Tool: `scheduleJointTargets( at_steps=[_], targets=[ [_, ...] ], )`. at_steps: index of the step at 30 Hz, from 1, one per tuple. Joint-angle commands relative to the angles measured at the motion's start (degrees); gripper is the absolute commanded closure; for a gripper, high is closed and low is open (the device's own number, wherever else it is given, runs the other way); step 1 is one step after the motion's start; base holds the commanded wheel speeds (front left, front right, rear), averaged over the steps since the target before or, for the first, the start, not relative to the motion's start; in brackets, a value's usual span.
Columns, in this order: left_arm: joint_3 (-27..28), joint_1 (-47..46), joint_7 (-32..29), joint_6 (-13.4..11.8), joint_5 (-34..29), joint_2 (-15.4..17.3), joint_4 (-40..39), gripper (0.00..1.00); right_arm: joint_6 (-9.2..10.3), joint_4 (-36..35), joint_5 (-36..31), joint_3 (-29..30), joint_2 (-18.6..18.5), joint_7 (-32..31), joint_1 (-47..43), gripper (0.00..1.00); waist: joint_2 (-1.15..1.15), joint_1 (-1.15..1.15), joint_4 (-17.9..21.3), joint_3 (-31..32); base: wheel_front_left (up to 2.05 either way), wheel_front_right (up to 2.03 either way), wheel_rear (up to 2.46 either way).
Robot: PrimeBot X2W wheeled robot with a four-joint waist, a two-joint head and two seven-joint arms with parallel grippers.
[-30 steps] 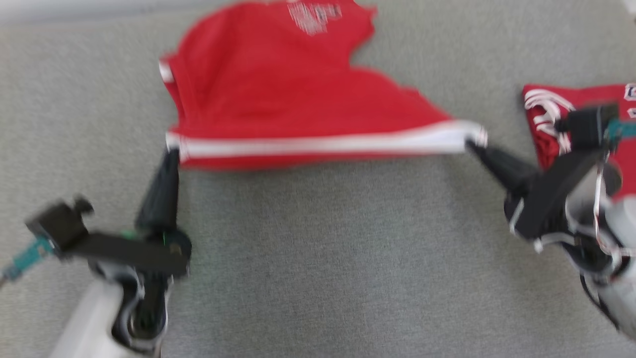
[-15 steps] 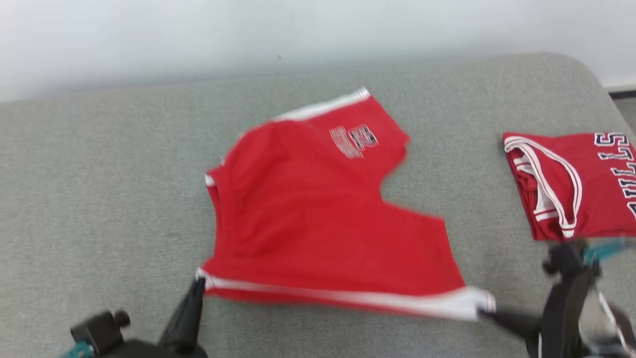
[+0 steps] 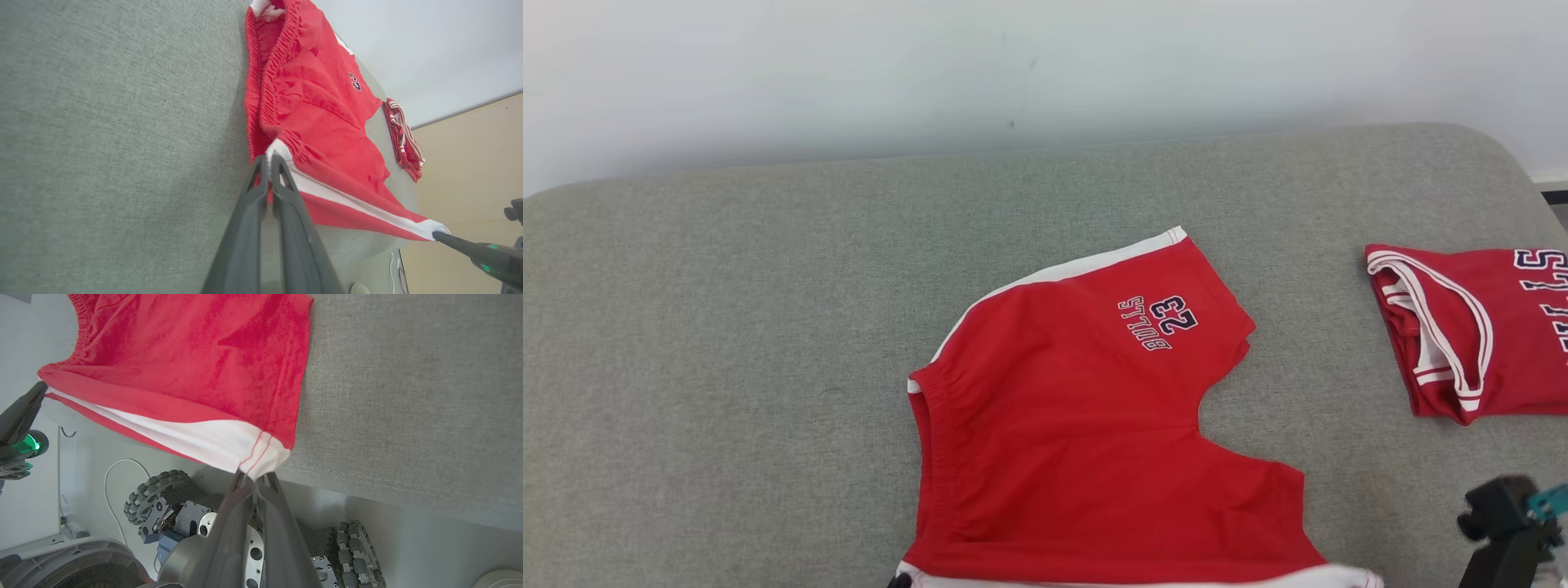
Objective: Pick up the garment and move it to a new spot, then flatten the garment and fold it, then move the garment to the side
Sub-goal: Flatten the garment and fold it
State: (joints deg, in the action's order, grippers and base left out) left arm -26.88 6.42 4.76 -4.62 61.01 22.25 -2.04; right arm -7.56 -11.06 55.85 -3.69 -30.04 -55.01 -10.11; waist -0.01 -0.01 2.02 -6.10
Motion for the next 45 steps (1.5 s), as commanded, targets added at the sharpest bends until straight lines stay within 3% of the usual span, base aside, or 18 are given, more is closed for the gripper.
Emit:
scheduleJointTargets(
  at_steps=[1,6,13,26,42,43,44,45],
  targets=[
    [-0.01,-0.13,-0.03,-0.35,0.38,-0.32,-0.56,1.0,0.16,-0.93,-1.76,1.35,0.83,-0.37,0.71,1.0,0.01,0.01,-0.21,-0.07,0.0,0.0,0.0],
    [-0.38,-5.24,-0.82,0.0,0.72,-2.56,-1.72,1.0,0.15,-2.37,-6.47,3.54,3.92,-3.02,8.39,1.0,0.01,0.01,-0.87,-0.67,0.0,0.0,0.0],
    [-0.28,-14.38,-0.23,1.15,-0.63,-5.72,1.92,1.0,0.16,4.95,-12.42,0.4,2.74,-0.5,22.92,1.0,0.01,0.01,-2.46,-2.84,0.0,0.0,0.0],
    [-0.27,-29.25,5.54,0.74,-6.93,-10.88,13.43,1.0,0.16,25.32,-17.93,-14.43,-1.1,15.45,48.74,1.0,0.01,0.01,-5.86,-10.16,0.0,0.0,0.0],
    [0.56,-40.17,8.69,1.54,-9.01,-15.44,22.13,1.0,0.16,43.66,-19.98,-23.67,0.73,30.41,64.69,1.0,0.01,0.01,-8.5,-16.37,0.0,0.0,0.0],
    [0.64,-40.38,8.91,1.67,-9.09,-15.62,22.55,1.0,0.16,44.54,-19.85,-24.18,0.94,31.11,65.2,0.67,0.01,0.01,-8.56,-16.46,0.0,0.0,0.0],
    [0.81,-40.54,9.04,1.68,-9.15,-15.79,22.97,0.62,0.16,45.3,-19.62,-24.62,1.16,31.84,65.62,0.0,0.01,0.01,-8.6,-16.51,0.0,0.0,0.0],
    [0.93,-40.7,9.16,1.67,-9.23,-15.96,23.36,0.0,0.16,46.04,-19.23,-25.02,1.46,32.54,65.98,0.0,0.01,0.01,-8.62,-16.51,0.0,0.0,0.0]
  ],
)
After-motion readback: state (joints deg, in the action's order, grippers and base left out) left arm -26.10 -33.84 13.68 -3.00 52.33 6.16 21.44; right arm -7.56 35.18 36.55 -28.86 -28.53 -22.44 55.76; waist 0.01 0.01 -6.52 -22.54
